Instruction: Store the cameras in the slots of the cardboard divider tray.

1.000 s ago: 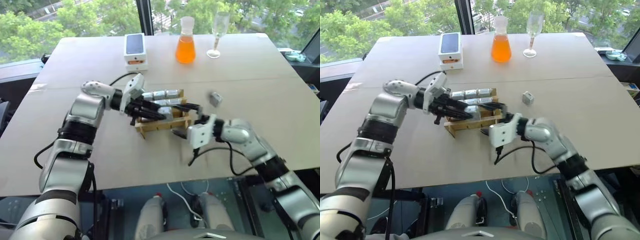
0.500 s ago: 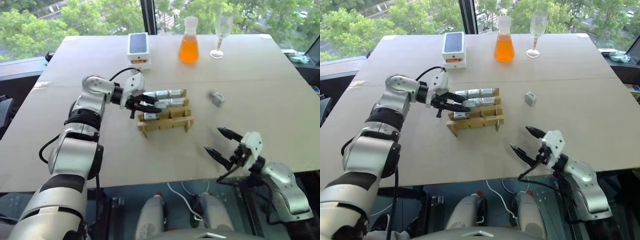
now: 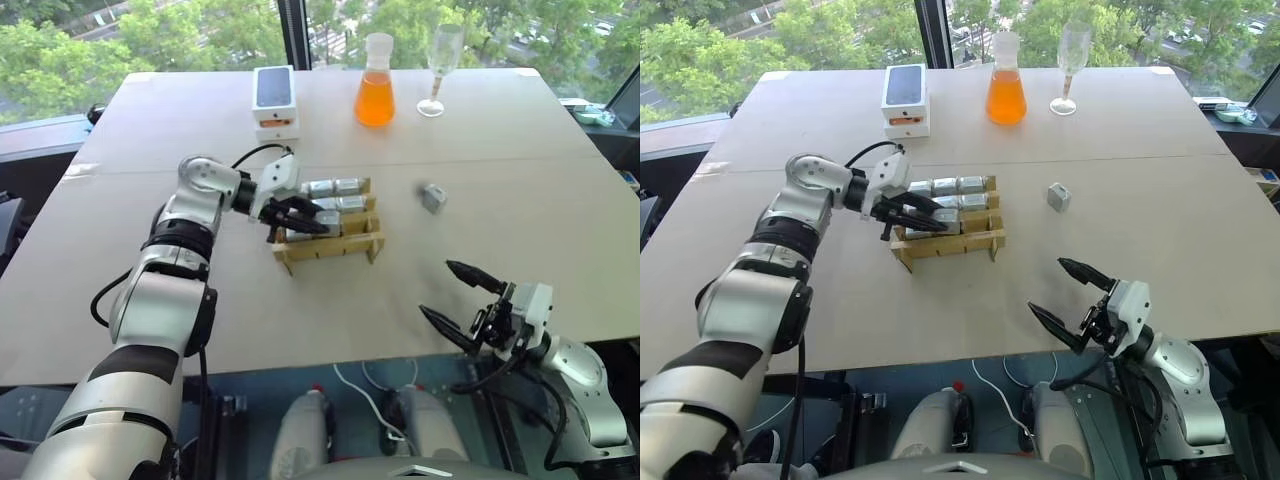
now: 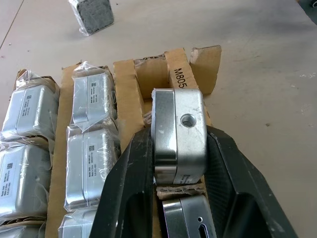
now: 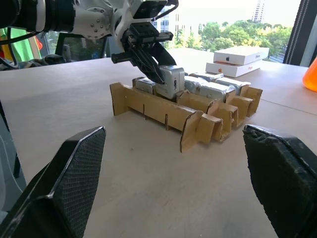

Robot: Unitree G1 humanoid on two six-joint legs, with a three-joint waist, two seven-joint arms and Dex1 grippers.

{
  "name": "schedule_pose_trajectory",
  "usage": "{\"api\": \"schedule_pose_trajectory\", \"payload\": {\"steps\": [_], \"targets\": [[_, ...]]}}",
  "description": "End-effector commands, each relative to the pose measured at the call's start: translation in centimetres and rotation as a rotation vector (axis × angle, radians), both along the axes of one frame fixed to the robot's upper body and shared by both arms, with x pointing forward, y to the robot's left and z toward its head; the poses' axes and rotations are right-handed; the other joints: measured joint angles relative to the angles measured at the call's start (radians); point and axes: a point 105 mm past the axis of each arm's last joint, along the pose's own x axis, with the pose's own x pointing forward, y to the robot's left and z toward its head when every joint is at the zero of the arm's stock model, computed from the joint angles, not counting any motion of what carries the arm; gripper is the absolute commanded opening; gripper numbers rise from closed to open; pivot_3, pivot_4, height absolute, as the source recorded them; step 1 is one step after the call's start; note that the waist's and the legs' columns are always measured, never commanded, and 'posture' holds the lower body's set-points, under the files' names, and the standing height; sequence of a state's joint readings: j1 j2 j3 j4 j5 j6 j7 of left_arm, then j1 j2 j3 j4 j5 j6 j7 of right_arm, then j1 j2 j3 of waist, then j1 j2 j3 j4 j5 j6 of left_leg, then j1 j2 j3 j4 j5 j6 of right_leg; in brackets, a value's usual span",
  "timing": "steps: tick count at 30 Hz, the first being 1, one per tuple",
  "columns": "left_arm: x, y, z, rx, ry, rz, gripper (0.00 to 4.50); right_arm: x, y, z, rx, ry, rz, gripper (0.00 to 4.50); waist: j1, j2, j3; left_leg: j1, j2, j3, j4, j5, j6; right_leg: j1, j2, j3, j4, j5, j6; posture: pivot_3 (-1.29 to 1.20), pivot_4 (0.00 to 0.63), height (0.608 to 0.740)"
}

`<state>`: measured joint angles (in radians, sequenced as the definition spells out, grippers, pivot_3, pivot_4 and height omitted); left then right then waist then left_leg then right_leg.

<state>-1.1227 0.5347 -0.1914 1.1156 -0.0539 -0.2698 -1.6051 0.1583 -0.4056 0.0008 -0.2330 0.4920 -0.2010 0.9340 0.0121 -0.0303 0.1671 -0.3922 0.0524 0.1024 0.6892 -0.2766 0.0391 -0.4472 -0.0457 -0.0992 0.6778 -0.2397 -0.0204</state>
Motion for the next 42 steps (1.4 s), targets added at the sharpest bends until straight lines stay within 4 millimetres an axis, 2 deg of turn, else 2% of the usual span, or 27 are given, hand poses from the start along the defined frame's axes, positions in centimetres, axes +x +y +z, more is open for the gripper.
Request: {"api": "schedule_pose_trajectory", "payload": {"steps": [1, 12, 14, 15, 16, 17, 18, 19, 20, 22, 27, 29, 32, 35, 37, 40, 42], "targets": [[0.4, 0.1, 0.8, -0.017, -0.021, 0.027, 0.83, 0.1, -0.3, 0.9, 0.019, -0.042, -0.007, 4.41, 0.0, 0.0, 0.0, 0.0, 0.0, 0.0, 0.0, 0.0, 0.0, 0.0, 0.0, 0.0, 0.0, 0.0, 0.0, 0.0, 0.15, 0.74], [0.3, 0.0, 0.0, -0.011, 0.029, 0.046, 0.83, 0.3, -0.5, 0.8, 0.024, -0.038, -0.009, 4.41, 0.0, 0.0, 0.0, 0.001, 0.0, 0.0, 0.0, 0.0, 0.0, 0.0, 0.0, 0.0, 0.001, 0.0, 0.0, 0.0, 0.15, 0.74], [0.4, 0.0, 0.1, -0.021, 0.03, 0.05, 1.86, 0.3, -0.4, 0.8, 0.024, -0.037, -0.009, 4.44, 0.0, 0.0, 0.0, 0.001, 0.0, 0.0, 0.0, 0.0, 0.0, 0.0, 0.0, 0.0, 0.001, 0.0, 0.0, 0.0, 0.15, 0.74], [0.4, -0.1, 0.2, -0.025, 0.026, 0.048, 2.19, 0.3, -0.4, 0.7, 0.024, -0.037, -0.009, 4.44, 0.0, 0.0, 0.0, 0.001, 0.0, 0.0, 0.0, 0.0, 0.0, 0.0, 0.0, 0.0, 0.001, 0.0, 0.0, 0.0, 0.15, 0.74], [0.4, -0.1, 0.2, -0.024, 0.02, 0.048, 2.79, 0.4, -0.4, 0.7, 0.023, -0.035, -0.014, 4.44, 0.0, 0.0, 0.0, 0.0, 0.0, 0.0, 0.0, 0.0, 0.0, 0.0, 0.0, 0.0, 0.001, 0.0, 0.0, 0.0, 0.15, 0.74], [0.5, -0.1, 0.4, -0.028, 0.01, 0.055, 3.04, 0.6, -0.4, 0.7, 0.017, -0.038, -0.026, 4.44, 0.0, 0.0, 0.0, 0.0, 0.0, 0.0, 0.0, 0.0, 0.0, 0.0, 0.0, 0.0, 0.001, 0.0, 0.0, 0.0, 0.15, 0.74], [0.8, -0.2, 0.8, -0.051, -0.002, 0.072, 3.63, 1.1, -0.4, 0.6, 0.004, -0.041, -0.047, 4.44, 0.0, 0.0, 0.0, 0.0, 0.0, 0.0, 0.001, 0.0, 0.0, 0.0, 0.0, 0.0, 0.001, 0.0, 0.0, 0.0, 0.15, 0.74], [0.9, -0.2, 1.1, -0.071, -0.001, 0.085, 3.93, 1.4, -0.3, 0.6, -0.004, -0.046, -0.061, 4.44, 0.0, 0.0, 0.0, 0.001, 0.0, 0.0, 0.001, 0.0, 0.0, 0.0, 0.0, 0.0, 0.001, 0.0, 0.0, 0.0, 0.15, 0.74], [1.0, -0.2, 1.4, -0.088, 0.0, 0.093, 4.44, 1.8, -0.3, 0.6, -0.002, -0.038, -0.084, 4.44, 0.0, 0.0, 0.0, 0.001, 0.0, 0.0, 0.001, 0.0, 0.0, 0.0, 0.0, 0.0, 0.001, 0.0, 0.0, 0.0, 0.15, 0.74], [0.8, 0.0, 1.7, -0.109, 0.009, 0.085, 4.48, 2.6, -0.5, 0.6, -0.005, -0.016, -0.137, 4.44, 0.0, 0.0, 0.0, 0.001, 0.0, 0.0, 0.001, 0.0, 0.0, 0.0, 0.0, 0.0, 0.001, 0.0, 0.0, 0.0, 0.15, 0.74], [-0.4, 0.4, 3.5, -0.188, -0.052, 0.053, 4.48, 6.4, -1.3, 0.7, -0.039, 0.067, -0.323, 4.44, -0.009, 0.0, 0.0, 0.001, 0.001, 0.001, 0.001, 0.0, 0.0, 0.0, 0.0, 0.001, 0.002, 0.0, 0.0, 0.0, 0.15, 0.74], [-1.3, 0.7, 4.4, -0.244, -0.057, 0.057, 4.48, 8.0, -1.6, 0.9, -0.074, 0.091, -0.379, 4.44, -0.013, 0.0, 0.0, 0.001, 0.001, 0.001, 0.001, 0.0, -0.001, 0.0, 0.0, 0.002, 0.002, 0.0, 0.0, 0.0, 0.15, 0.74], [-3.3, 1.3, 4.5, -0.298, -0.058, 0.092, 4.48, 10.4, -2.2, 1.4, -0.148, 0.098, -0.444, 4.44, -0.023, 0.001, 0.0, 0.001, 0.002, 0.001, 0.001, 0.0, -0.001, 0.0, -0.003, 0.003, 0.002, 0.0, -0.001, 0.0, 0.15, 0.74], [-6.2, 2.1, 3.6, -0.306, -0.048, 0.157, 4.48, 13.2, -2.2, 1.9, -0.147, 0.172, -0.409, 4.44, -0.037, 0.001, 0.0, 0.002, 0.002, 0.003, 0.0, 0.0, -0.001, 0.0, -0.004, 0.005, 0.002, 0.001, -0.001, 0.0, 0.15, 0.74], [-7.3, 2.0, 3.4, -0.297, -0.078, 0.218, 4.48, 14.8, -2.5, 2.0, -0.123, 0.236, -0.39, 4.44, -0.031, 0.001, 0.0, 0.003, 0.001, 0.003, -0.001, 0.0, -0.001, 0.0, -0.005, 0.005, 0.002, 0.001, -0.001, 0.0, 0.15, 0.74], [-8.7, 1.1, 4.4, -0.351, -0.126, 0.315, 4.48, 16.9, -2.7, 2.4, -0.162, 0.235, -0.373, 4.44, -0.02, 0.001, 0.001, 0.003, 0.002, 0.003, -0.001, 0.0, -0.001, 0.001, -0.005, 0.004, 0.002, 0.001, -0.001, 0.0, 0.15, 0.74], [-9.4, 0.8, 4.6, -0.374, -0.131, 0.375, 4.48, 17.7, -2.5, 2.3, -0.171, 0.266, -0.334, 4.44, -0.017, 0.001, 0.001, 0.003, 0.002, 0.002, -0.001, 0.0, -0.001, 0.002, -0.005, 0.004, 0.002, 0.001, -0.001, 0.0, 0.15, 0.74]]}}
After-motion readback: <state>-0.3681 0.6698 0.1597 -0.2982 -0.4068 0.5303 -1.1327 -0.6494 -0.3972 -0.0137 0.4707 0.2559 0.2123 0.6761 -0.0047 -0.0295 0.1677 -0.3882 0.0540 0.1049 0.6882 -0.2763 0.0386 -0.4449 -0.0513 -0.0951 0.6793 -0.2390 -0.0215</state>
